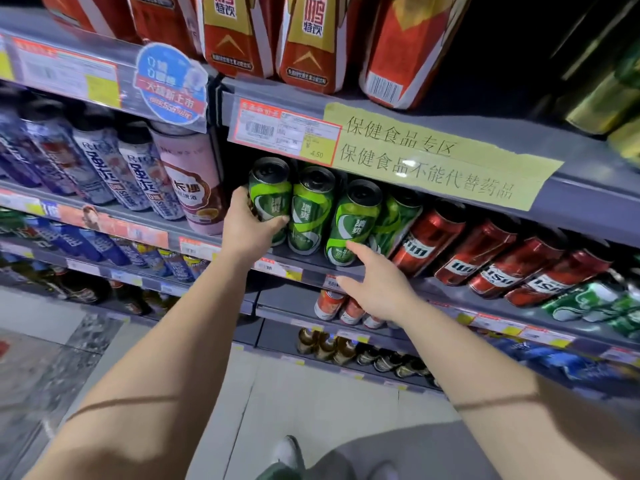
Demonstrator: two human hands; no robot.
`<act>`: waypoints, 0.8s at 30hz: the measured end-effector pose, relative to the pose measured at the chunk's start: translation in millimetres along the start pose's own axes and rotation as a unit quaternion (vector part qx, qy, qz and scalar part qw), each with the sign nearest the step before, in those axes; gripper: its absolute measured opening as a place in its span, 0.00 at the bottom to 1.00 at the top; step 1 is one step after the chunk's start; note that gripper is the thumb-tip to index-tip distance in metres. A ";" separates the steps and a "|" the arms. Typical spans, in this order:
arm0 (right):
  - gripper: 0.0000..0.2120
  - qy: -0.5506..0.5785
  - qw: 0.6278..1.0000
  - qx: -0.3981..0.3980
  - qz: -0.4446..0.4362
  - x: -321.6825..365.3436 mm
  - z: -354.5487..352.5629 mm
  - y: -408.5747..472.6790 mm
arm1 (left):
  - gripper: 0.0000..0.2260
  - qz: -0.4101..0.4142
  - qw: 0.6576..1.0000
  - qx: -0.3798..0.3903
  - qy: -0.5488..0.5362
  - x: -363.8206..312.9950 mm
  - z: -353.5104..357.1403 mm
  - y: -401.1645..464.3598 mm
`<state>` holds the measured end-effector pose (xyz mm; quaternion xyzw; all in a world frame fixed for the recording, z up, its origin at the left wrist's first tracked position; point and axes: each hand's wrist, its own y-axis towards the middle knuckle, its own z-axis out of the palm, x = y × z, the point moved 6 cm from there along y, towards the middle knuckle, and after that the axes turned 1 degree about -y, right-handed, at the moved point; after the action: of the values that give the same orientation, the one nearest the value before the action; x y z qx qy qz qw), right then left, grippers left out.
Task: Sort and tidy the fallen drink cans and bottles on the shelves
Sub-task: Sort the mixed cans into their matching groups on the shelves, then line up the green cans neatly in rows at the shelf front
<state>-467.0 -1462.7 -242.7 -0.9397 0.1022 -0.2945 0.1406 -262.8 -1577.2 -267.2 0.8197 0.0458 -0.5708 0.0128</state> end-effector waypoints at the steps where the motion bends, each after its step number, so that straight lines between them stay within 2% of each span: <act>1: 0.31 0.003 1.000 -0.001 -0.001 -0.8 1.4 1.1 | 0.23 0.001 1.000 0.010 -0.003 2.5 0.6 0.4; 5: 0.32 0.001 1.000 0.011 -0.007 -5.7 8.3 5.0 | 0.28 -0.001 1.000 0.026 -0.008 9.9 2.3 -7.3; 8: 0.33 0.005 1.000 0.023 -0.012 -6.6 9.3 5.5 | 0.32 -0.014 0.996 -0.075 0.037 8.2 1.5 -39.6; 10: 0.33 0.025 0.999 0.026 -0.008 -10.0 9.0 2.0 | 0.30 -0.012 0.991 -0.109 0.073 8.1 11.3 -65.2; 17: 0.26 0.075 0.995 -0.005 0.062 -69.8 -9.2 -39.6 | 0.19 0.090 0.994 0.037 0.045 -44.6 108.6 -114.7; 24: 0.23 0.132 0.981 -0.113 0.091 -165.3 -72.7 -98.8 | 0.24 0.139 0.981 0.132 0.039 -102.1 207.2 -177.9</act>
<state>-631.7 -1339.3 -240.2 -0.8892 0.2377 -0.3883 0.0449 -507.6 -1421.5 -238.1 0.8342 -0.1440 -0.5320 -0.0179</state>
